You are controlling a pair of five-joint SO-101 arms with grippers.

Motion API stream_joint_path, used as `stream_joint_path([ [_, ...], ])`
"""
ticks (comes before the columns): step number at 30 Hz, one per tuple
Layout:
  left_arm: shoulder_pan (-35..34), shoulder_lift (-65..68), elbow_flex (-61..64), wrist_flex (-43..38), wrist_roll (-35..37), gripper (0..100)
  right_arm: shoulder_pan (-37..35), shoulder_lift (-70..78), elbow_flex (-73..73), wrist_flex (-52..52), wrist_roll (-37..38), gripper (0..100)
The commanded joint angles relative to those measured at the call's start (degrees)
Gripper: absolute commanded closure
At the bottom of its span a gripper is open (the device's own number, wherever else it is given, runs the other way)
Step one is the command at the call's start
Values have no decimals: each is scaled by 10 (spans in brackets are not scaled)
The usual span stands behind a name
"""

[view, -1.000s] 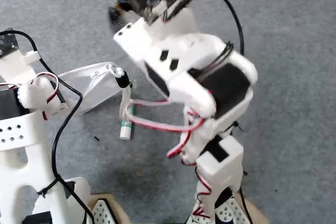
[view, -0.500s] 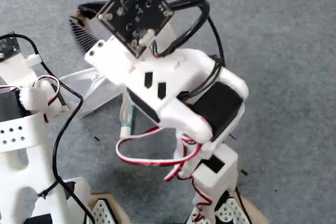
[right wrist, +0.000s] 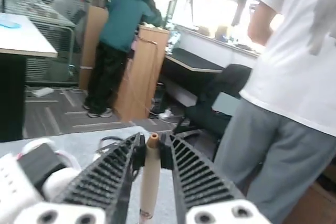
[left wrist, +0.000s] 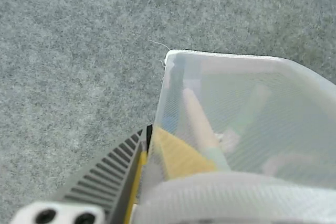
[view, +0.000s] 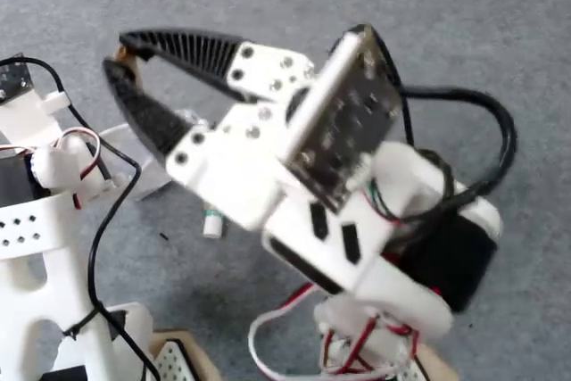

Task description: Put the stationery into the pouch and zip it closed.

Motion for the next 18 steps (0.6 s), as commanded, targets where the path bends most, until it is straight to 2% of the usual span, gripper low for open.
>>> stream_joint_path([
  [1,5,-1,-6,-11,3,971,-23,-15,-13,25,2,986],
  [18,6,-1,-1,-11,3,971,-24,45,3,41,2,986],
])
